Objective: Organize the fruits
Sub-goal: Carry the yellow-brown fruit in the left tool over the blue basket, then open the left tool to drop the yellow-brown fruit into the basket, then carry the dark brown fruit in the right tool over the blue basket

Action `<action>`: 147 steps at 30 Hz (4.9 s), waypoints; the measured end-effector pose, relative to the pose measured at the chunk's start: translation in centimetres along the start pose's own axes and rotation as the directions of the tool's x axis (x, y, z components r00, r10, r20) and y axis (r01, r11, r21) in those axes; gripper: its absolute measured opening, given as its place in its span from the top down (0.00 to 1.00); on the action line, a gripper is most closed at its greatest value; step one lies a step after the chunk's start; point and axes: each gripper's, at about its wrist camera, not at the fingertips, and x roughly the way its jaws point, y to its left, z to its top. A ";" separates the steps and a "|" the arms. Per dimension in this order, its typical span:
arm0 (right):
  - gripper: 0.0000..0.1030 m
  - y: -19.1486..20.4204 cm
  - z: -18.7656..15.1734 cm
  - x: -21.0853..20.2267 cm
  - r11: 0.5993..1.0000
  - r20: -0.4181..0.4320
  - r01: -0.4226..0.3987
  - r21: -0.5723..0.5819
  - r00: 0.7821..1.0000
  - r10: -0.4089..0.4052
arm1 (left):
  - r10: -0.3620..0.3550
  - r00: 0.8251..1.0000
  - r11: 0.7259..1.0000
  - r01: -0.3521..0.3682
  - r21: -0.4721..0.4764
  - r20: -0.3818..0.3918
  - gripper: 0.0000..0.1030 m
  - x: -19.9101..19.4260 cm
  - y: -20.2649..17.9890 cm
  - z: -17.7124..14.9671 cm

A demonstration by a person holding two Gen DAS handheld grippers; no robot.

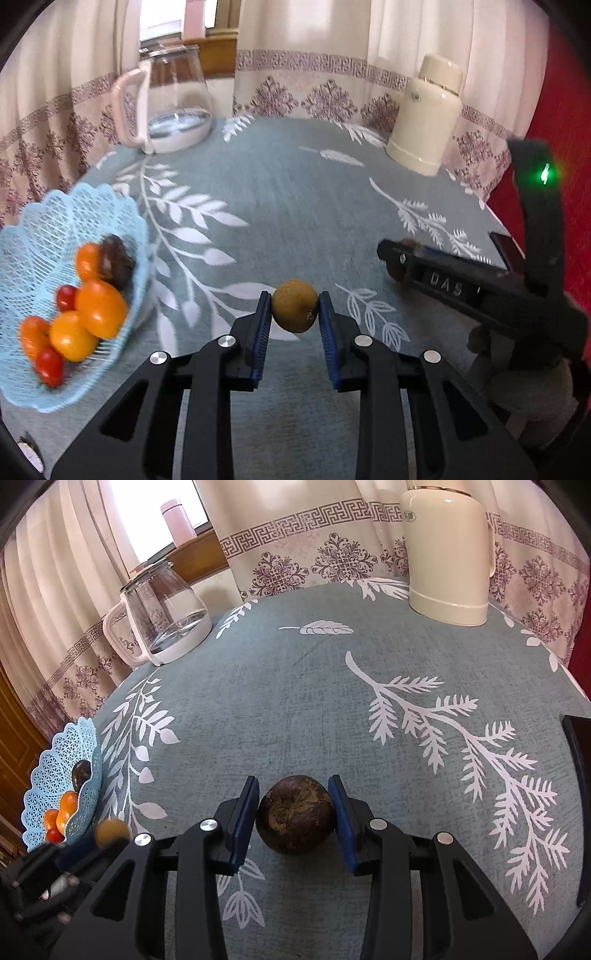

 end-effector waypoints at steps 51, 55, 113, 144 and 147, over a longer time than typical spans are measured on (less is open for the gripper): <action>0.62 3.5 -0.7 -1.5 0.996 0.010 -0.054 -0.073 0.998 0.055 | 0.419 0.903 0.862 -0.361 -0.356 0.099 0.44 -10.1 18.3 -0.8; 0.62 6.0 -0.7 -2.4 0.989 0.015 -0.104 -0.108 0.994 0.106 | 0.419 0.901 0.859 -0.353 -0.372 0.113 0.33 -10.6 18.7 -0.9; 0.54 9.4 -3.8 -0.6 0.979 -0.150 -0.177 -0.104 0.975 0.161 | 0.406 0.898 0.853 -0.304 -0.424 0.171 0.14 -13.6 19.9 -1.1; 0.60 16.9 -2.7 -4.5 0.928 -0.056 -0.210 -0.309 0.978 0.202 | 0.411 0.895 0.838 -0.297 -0.458 0.171 0.14 -14.2 20.9 -1.3; 0.60 19.5 -2.4 -4.0 0.903 -0.067 -0.247 -0.351 0.969 0.239 | 0.416 0.893 0.833 -0.298 -0.466 0.171 0.14 -14.4 21.2 -1.3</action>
